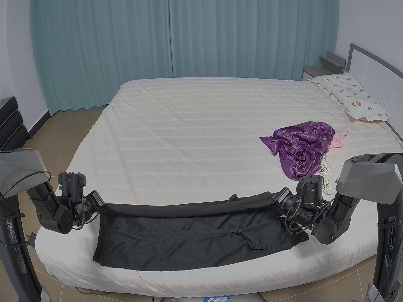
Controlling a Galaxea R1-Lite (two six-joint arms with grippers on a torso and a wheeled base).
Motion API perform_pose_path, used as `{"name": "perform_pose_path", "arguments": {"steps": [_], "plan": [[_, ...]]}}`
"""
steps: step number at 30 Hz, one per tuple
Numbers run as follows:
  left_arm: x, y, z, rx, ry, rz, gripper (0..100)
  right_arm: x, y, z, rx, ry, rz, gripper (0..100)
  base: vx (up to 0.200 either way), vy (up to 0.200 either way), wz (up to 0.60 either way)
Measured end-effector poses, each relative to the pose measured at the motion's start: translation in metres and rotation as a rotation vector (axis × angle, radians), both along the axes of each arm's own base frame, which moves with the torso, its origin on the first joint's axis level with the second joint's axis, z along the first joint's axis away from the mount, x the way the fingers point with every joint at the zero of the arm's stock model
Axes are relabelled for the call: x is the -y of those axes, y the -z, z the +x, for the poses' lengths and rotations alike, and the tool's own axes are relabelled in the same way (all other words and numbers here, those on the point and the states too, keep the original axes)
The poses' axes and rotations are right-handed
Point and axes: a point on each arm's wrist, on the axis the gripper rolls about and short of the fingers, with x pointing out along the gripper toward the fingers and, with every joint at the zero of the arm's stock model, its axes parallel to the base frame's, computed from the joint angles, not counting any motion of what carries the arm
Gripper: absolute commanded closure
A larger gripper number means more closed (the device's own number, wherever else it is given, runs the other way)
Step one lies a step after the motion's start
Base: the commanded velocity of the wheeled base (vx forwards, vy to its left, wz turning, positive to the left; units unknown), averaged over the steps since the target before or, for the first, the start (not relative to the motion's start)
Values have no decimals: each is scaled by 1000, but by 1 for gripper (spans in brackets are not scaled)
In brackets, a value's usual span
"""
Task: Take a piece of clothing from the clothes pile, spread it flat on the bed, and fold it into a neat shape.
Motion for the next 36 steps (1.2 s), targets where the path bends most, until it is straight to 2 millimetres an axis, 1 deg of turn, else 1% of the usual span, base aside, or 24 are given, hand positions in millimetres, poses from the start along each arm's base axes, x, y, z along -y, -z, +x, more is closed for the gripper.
{"name": "perform_pose_path", "arguments": {"steps": [6, 10, 18, 27, 28, 31, 32, 36], "plan": [[5, 14, -22, -53, 58, 47, 100, 2, 7, -7, -33, -33, -32, 100, 0, 0, 0], [8, 23, -30, -94, 72, 53, 100, 3, 10, -11, -44, -47, -56, 100, 0, 0, 0], [11, 39, -36, -157, 86, 50, 100, 4, 19, -14, -65, -73, -110, 100, 0, 0, 0], [12, 42, -41, -179, 87, 49, 100, 5, 23, -14, -73, -78, -129, 100, 0, 0, 0], [12, 42, -42, -181, 87, 49, 100, 6, 23, -14, -74, -76, -129, 0, 0, 0, 0], [12, 41, -43, -182, 87, 49, 100, 7, 24, -13, -74, -73, -130, 0, 0, 0, 0], [12, 40, -44, -181, 87, 49, 0, 7, 24, -13, -75, -73, -130, 0, 0, 0, 0], [12, 39, -46, -182, 87, 47, 0, 7, 23, -13, -66, -71, -125, 0, 0, 0, 0]]}}
